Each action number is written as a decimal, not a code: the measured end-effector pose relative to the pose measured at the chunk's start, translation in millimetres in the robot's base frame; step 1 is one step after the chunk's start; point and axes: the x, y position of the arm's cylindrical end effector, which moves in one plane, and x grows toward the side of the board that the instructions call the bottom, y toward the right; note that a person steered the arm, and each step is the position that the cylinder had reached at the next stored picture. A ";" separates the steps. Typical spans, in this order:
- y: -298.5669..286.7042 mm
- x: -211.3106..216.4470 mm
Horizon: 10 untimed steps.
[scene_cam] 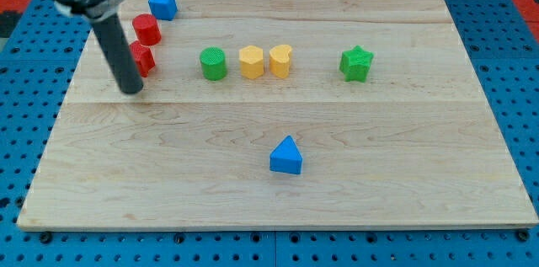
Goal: Move the blue triangle closer to the red star
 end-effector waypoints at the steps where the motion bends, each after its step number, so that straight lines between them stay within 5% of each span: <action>1: 81.7 77.7; 3: 294.4 144.7; 5: 169.7 77.5; 8: 83.9 -24.3; 10: 59.1 -34.9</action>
